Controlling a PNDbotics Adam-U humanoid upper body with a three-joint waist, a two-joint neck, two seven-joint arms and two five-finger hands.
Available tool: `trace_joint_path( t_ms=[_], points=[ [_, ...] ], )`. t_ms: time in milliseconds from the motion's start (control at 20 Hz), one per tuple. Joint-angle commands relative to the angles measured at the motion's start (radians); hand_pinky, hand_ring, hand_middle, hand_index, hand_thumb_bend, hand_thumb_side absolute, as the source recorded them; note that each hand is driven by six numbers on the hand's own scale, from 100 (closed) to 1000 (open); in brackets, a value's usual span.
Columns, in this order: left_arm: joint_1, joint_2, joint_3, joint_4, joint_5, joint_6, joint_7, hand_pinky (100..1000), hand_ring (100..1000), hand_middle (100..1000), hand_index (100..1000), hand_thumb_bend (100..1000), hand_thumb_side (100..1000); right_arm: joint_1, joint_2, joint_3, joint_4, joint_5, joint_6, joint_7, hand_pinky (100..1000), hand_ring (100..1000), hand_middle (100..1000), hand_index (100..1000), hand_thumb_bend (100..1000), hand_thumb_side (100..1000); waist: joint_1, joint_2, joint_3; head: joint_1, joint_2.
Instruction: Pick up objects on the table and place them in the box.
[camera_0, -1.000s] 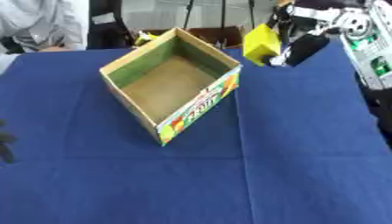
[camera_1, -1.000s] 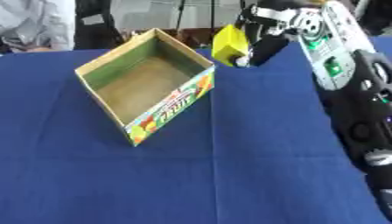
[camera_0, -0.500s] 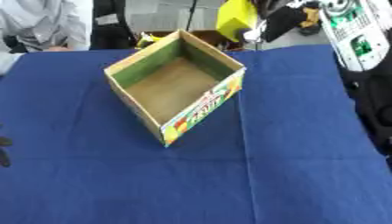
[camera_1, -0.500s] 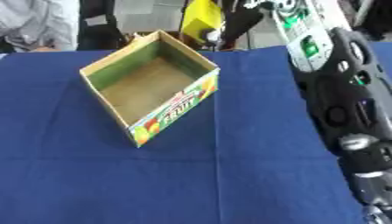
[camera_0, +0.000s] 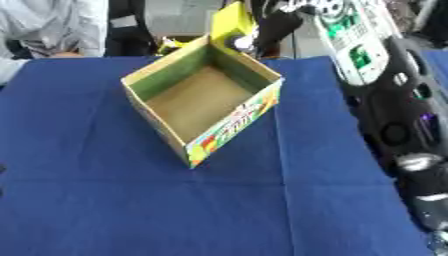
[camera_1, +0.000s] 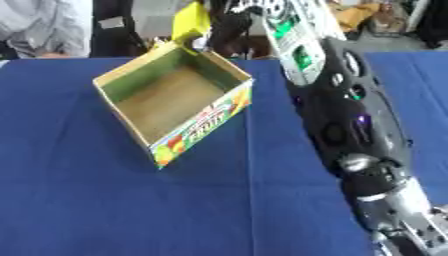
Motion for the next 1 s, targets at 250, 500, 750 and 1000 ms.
trace_joint_path(
  t_ms=[250, 500, 750, 1000],
  points=[
    [-0.013, 0.011, -0.007, -0.020, 0.006, -0.002, -0.009, 242, 463, 554, 881, 345, 952, 0.005, 0.085, 0.006, 0.029, 0.089, -0.006, -0.022, 723, 684, 374, 381, 379, 247, 0.003, -0.011, 0.011, -0.015, -0.027],
    [-0.017, 0.008, -0.008, -0.020, 0.008, -0.004, -0.010, 241, 463, 554, 881, 345, 952, 0.037, 0.126, 0.015, 0.071, 0.143, -0.013, -0.029, 721, 684, 376, 382, 365, 229, 0.004, -0.003, 0.019, -0.020, -0.033],
    [-0.021, 0.005, -0.009, -0.020, 0.008, -0.004, -0.013, 241, 462, 553, 881, 345, 951, 0.054, 0.153, 0.008, 0.121, 0.191, -0.006, -0.050, 719, 684, 378, 383, 353, 209, 0.003, 0.005, 0.022, -0.023, -0.037],
    [-0.023, 0.003, -0.009, -0.020, 0.008, -0.004, -0.014, 241, 462, 553, 881, 343, 950, 0.066, 0.165, 0.007, 0.157, 0.213, -0.006, -0.067, 717, 683, 379, 383, 346, 203, 0.004, 0.010, 0.024, -0.024, -0.037]
  ],
)
